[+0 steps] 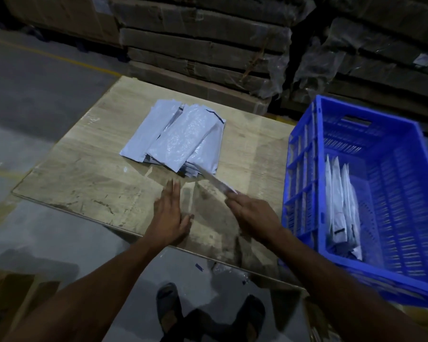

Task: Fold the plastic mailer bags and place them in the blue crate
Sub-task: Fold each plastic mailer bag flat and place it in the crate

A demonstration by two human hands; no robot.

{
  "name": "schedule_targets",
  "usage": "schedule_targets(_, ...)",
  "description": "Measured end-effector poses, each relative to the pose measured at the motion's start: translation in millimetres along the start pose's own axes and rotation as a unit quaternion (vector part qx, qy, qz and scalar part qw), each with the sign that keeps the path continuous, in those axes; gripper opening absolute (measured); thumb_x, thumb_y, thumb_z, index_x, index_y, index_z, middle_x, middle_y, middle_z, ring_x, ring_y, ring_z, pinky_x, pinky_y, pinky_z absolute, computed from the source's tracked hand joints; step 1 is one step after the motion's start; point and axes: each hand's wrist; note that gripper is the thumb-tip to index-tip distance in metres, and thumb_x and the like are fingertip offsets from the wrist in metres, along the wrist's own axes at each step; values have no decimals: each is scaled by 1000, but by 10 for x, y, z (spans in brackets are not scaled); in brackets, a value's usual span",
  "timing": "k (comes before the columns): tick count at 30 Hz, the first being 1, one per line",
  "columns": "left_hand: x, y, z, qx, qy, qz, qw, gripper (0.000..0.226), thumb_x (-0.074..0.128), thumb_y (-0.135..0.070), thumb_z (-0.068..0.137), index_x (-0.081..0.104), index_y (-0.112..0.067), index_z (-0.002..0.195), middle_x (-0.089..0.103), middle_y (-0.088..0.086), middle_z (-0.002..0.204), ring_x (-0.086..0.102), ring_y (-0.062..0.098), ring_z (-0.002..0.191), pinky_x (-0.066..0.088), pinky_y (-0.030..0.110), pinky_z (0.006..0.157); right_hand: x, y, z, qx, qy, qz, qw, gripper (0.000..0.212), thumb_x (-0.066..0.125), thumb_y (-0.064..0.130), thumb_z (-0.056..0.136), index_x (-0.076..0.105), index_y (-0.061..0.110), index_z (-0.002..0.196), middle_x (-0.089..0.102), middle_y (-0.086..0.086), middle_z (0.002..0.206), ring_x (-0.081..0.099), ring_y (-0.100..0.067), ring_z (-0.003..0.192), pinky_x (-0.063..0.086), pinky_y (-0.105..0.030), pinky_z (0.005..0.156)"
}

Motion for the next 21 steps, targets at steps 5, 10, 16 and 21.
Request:
schedule_targets(5,314,-366,35,-18,103,144,984,93,12,-70,87,0,-21,165,-11,16,172,-9,40,157,-2,74,116,-574,-337,92,84,-113,45,989,35,54,3,81,69,-2,112,66,-19,129,73,-39,89,60,-49,57)
schedule_targets(10,587,-763,214,25,157,189,969,77,28,-66,103,5,-26,165,-14,12,172,-19,40,156,-6,75,115,-1186,-824,-31,145,-188,17,971,35,63,5,81,72,0,114,68,-17,126,74,-33,96,61,-44,75)
schedule_targets(16,704,-1271,448,60,200,184,961,74,42,-60,104,12,-28,164,-15,9,172,-17,37,157,1,75,116,-1776,-1346,-523,207,-239,-14,949,33,65,1,82,72,1,115,74,-19,110,74,-35,85,60,-44,78)
schedule_targets(21,849,-1599,577,90,214,205,951,75,45,-61,102,14,-33,163,-14,5,173,-17,35,157,10,82,109,-1916,-1750,-1116,250,-241,-13,938,34,68,-6,79,73,1,113,75,-21,105,74,-36,82,60,-47,77)
Point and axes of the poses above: each hand's wrist, its own z-axis towards the middle knuckle, its own x-axis out of the palm, y = z × x
